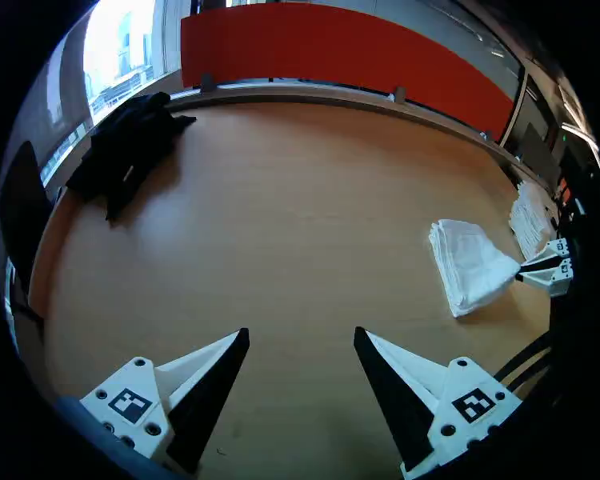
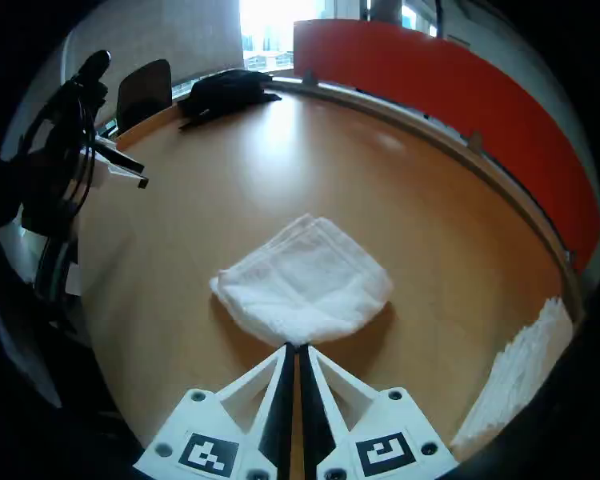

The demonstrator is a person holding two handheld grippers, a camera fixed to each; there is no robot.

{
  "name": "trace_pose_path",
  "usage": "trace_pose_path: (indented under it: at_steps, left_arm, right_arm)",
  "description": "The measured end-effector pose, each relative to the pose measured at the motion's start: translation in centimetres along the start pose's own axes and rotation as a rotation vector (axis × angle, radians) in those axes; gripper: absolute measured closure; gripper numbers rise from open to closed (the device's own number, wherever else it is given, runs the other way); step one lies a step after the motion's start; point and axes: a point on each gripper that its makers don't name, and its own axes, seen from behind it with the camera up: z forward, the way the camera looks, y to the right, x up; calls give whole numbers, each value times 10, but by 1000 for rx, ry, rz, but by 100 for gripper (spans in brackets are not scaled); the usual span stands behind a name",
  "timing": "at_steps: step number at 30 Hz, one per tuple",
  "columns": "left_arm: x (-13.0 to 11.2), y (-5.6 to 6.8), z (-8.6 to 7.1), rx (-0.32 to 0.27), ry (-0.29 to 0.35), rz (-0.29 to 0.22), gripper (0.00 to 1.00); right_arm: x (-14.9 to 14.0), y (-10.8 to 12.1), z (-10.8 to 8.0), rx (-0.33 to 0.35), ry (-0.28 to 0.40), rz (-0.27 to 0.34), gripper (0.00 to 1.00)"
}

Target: Fold towel

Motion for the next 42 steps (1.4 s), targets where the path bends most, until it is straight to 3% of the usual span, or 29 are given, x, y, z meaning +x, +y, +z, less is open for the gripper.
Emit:
trace_pose_path:
  at_steps: [11,17,27,42]
  left_arm:
    - [8,1,-1,-8,18,-4,3]
    - [11,1,-2,-10,28,-1,3]
    - [17,3,-3,-17,40,5,3]
    - [20,7,-4,-23,46,14,3]
  right_arm:
    - [80,11,-33,-37,111,-99,96]
    - [112,12,-49,-41,165,-121,96]
    - [136,24,-72,-64,211,-115,96]
    - [149,71,-98,-132,221,-88,96]
